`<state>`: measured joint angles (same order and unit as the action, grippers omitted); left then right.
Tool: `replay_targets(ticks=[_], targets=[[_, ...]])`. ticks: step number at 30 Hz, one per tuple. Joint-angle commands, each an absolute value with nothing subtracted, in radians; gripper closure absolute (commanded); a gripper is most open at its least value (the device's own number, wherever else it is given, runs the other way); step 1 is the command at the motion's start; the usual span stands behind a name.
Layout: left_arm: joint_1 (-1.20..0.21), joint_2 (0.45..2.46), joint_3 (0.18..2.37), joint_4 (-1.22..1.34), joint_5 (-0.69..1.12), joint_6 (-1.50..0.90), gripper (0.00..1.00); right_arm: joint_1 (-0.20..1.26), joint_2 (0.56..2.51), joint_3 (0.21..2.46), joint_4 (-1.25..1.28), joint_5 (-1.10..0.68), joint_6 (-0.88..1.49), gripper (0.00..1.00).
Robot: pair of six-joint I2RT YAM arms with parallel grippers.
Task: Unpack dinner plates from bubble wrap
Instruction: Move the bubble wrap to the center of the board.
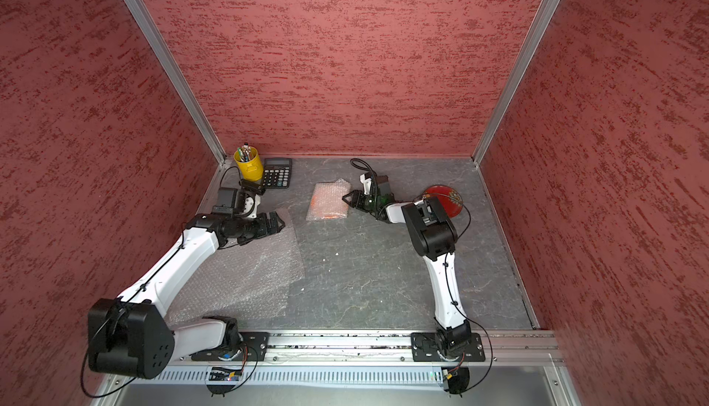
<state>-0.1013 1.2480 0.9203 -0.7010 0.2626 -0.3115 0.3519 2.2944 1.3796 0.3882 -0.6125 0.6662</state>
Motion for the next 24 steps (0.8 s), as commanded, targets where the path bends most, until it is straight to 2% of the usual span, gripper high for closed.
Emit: replay_targets(ticks=[1,7,18,24], targets=[[-0.104,1.214,0.906,-0.652,0.298,-0.332,0.03,0.357,2.332,1.417,0.377,-0.64,0.702,0.48],[-0.105,1.202,0.882,-0.621,0.329,-0.348,0.04,0.36,2.367,1.426,0.395,-0.679,0.721,0.55],[-0.115,1.21,0.847,-0.588,0.401,-0.348,0.08,0.338,2.293,1.298,0.415,-0.704,0.67,0.79],[-0.14,1.237,0.848,-0.579,0.419,-0.345,0.1,0.317,2.229,1.198,0.43,-0.712,0.64,0.84]])
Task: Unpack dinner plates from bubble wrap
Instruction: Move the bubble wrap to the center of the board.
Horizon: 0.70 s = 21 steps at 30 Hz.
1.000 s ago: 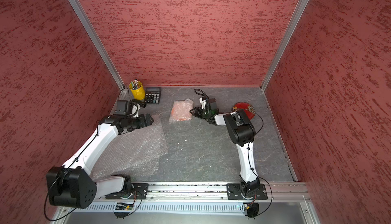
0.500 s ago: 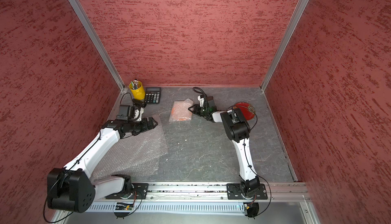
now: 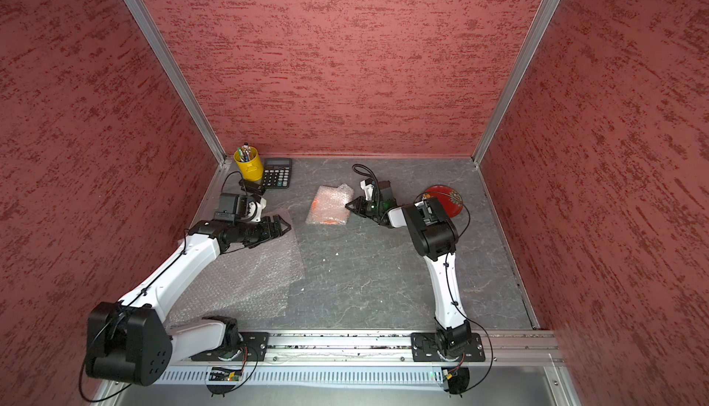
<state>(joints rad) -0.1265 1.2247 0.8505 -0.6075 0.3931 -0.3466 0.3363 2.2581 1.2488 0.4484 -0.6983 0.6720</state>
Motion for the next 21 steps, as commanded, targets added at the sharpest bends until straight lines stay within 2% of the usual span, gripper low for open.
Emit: replay_targets(ticks=[1,15,21], targets=[[-0.145,1.242,0.849,-0.579,0.417,-0.344,0.1,0.315,2.217,1.178,0.432,-0.713,0.633,0.84],[-0.288,1.376,0.879,-0.523,0.42,-0.347,0.11,0.294,1.981,0.95,0.204,-0.714,0.35,0.85],[-0.353,1.492,0.901,-0.394,0.539,-0.392,0.13,0.295,1.92,0.881,0.189,-0.735,0.311,0.85]])
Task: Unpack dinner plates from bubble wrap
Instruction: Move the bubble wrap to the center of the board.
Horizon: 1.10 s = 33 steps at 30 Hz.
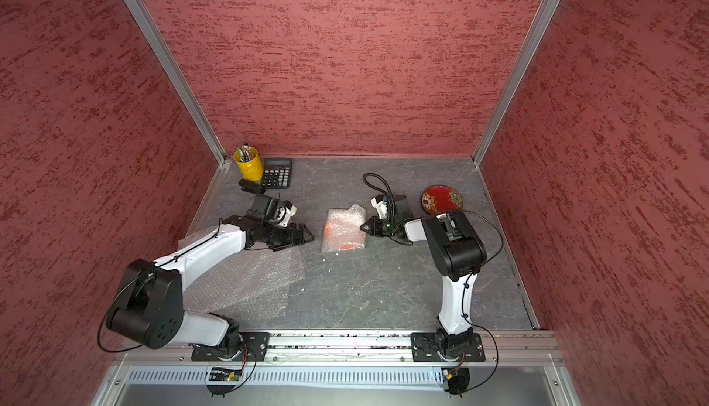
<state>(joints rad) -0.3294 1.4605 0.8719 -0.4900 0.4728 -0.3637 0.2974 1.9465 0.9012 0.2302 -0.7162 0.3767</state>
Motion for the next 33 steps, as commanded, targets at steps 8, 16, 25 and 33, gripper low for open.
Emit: replay_targets(ticks=[8,16,25,33], targets=[[-0.459,1.64,0.951,-0.321,0.56,-0.427,0.19,0.324,1.908,0.865,0.192,-0.738,0.299,0.85],[-0.538,1.678,0.933,-0.296,0.548,-0.456,0.24,0.364,1.924,0.895,0.183,-0.731,0.296,0.83],[-0.59,1.631,0.872,-0.328,0.49,-0.471,0.24,0.379,1.902,0.906,0.143,-0.676,0.279,0.69],[-0.64,1.581,0.984,-0.528,0.244,-0.402,0.24,0.376,1.779,0.832,0.212,-0.563,0.355,0.53]])
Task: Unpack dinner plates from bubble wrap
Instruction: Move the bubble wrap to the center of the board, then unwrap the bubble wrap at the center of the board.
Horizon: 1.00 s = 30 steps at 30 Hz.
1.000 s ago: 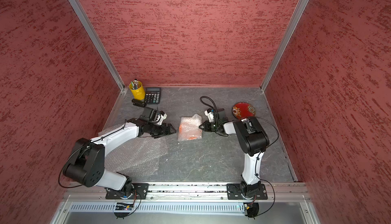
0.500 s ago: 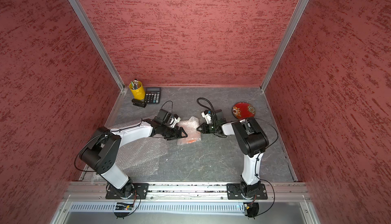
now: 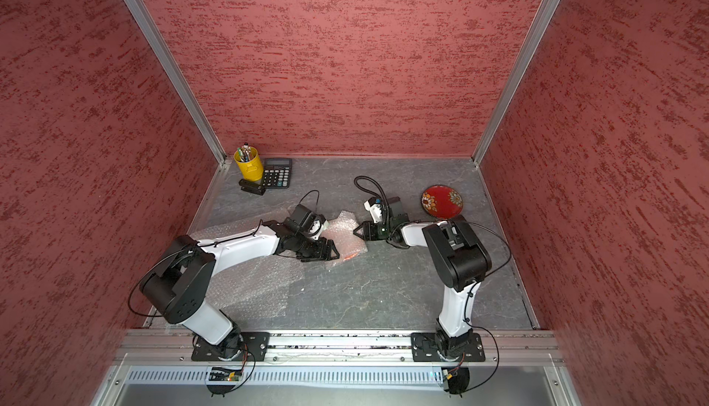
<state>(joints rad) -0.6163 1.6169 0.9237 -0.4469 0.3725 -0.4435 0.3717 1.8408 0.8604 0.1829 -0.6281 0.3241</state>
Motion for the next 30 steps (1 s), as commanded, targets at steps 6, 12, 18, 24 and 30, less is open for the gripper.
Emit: replay_targets(ticks=[6,12,18,24,30], targets=[[-0.725,1.579,1.08,-0.58,0.058,-0.323,0.27,0.36,1.657,0.733,0.283,-0.488,0.428,0.52],[-0.791,1.643,1.184,-0.588,-0.031,-0.253,0.33,0.343,1.57,0.636,0.312,-0.466,0.47,0.52],[-0.842,1.738,1.275,-0.6,-0.107,-0.196,0.4,0.342,1.501,0.574,0.308,-0.448,0.486,0.52],[-0.878,1.806,1.314,-0.597,-0.177,-0.168,0.47,0.343,1.472,0.547,0.31,-0.448,0.486,0.52],[-0.899,1.856,1.33,-0.599,-0.234,-0.151,0.51,0.342,1.47,0.545,0.317,-0.452,0.489,0.51]])
